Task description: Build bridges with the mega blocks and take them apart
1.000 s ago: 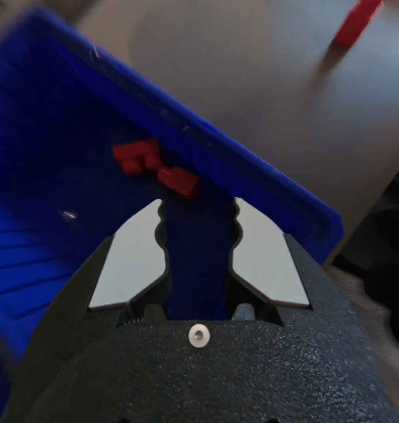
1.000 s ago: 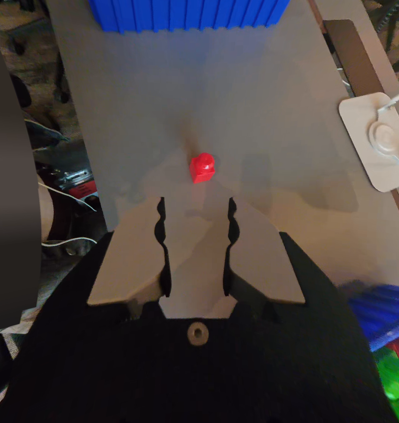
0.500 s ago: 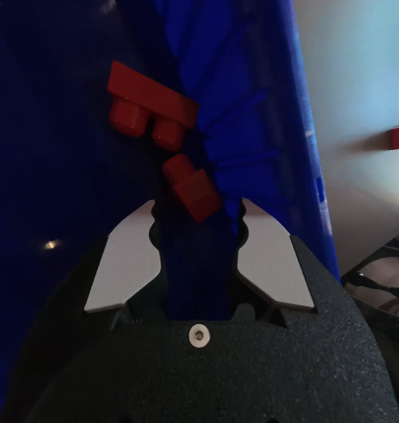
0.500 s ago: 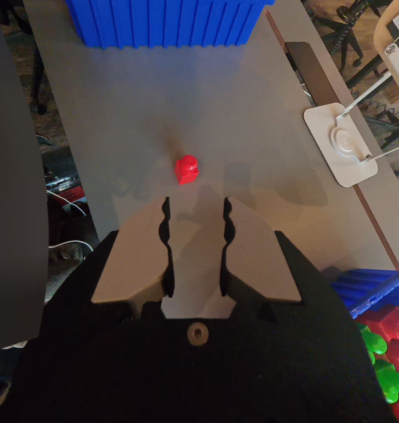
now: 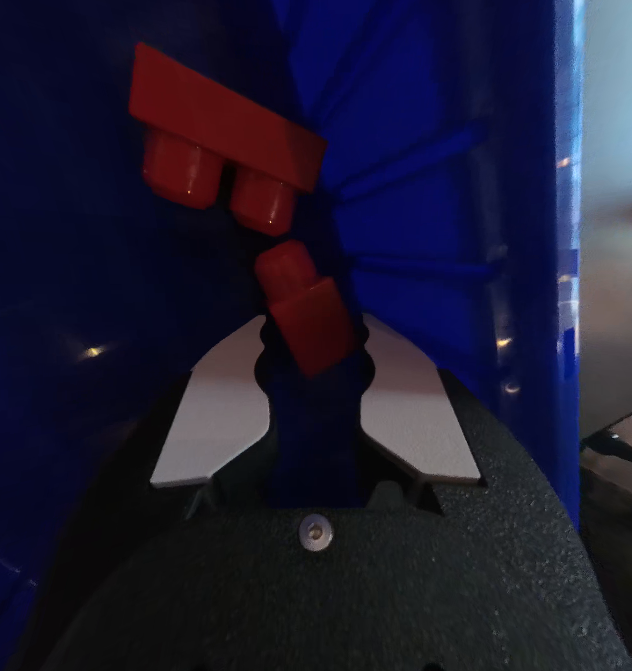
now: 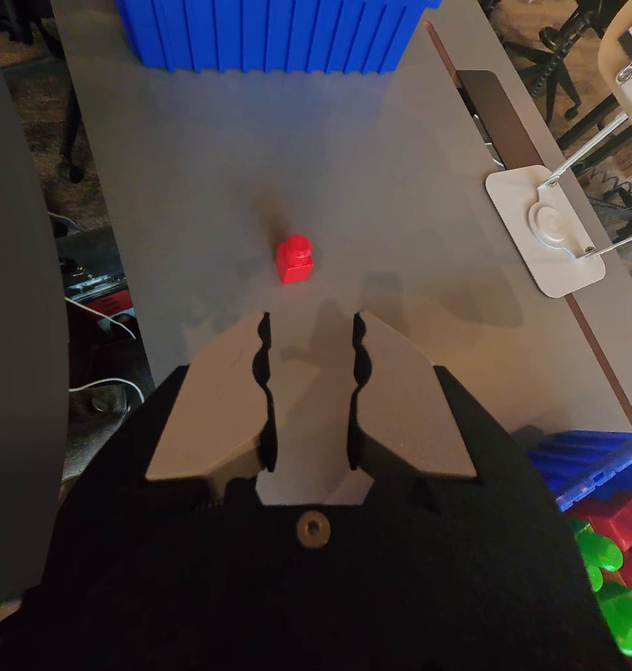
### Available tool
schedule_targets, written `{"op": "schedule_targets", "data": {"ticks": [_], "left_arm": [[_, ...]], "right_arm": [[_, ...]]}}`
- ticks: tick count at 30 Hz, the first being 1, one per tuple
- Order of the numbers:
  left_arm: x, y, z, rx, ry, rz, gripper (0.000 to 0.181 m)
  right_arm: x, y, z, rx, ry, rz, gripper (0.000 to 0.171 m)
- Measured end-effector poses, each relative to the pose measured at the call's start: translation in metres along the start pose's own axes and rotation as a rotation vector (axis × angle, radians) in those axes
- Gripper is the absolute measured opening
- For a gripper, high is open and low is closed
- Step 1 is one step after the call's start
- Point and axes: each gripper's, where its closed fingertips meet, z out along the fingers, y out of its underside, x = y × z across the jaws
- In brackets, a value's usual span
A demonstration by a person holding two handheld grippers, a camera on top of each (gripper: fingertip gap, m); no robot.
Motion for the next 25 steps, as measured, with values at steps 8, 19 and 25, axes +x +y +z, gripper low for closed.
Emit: {"op": "schedule_targets", "data": {"ticks": [8, 19, 25], "left_arm": [[0.004, -0.009, -0.055, 0.236, 0.046, 0.072, 0.041], [0.125, -0.003, -0.148, 0.526, 0.112, 0.483, 0.039], [0.225, 0.018, -0.144, 0.535, 0.281, 0.728, 0.039]], "right_arm": [[-0.008, -0.007, 0.010, 0.036, -0.053, -0.024, 0.038], [-0.037, -0.098, 0.065, 0.288, -0.316, -0.155, 0.041], [-0.060, -0.165, 0.074, 0.458, -0.479, -0.263, 0.045]]}}
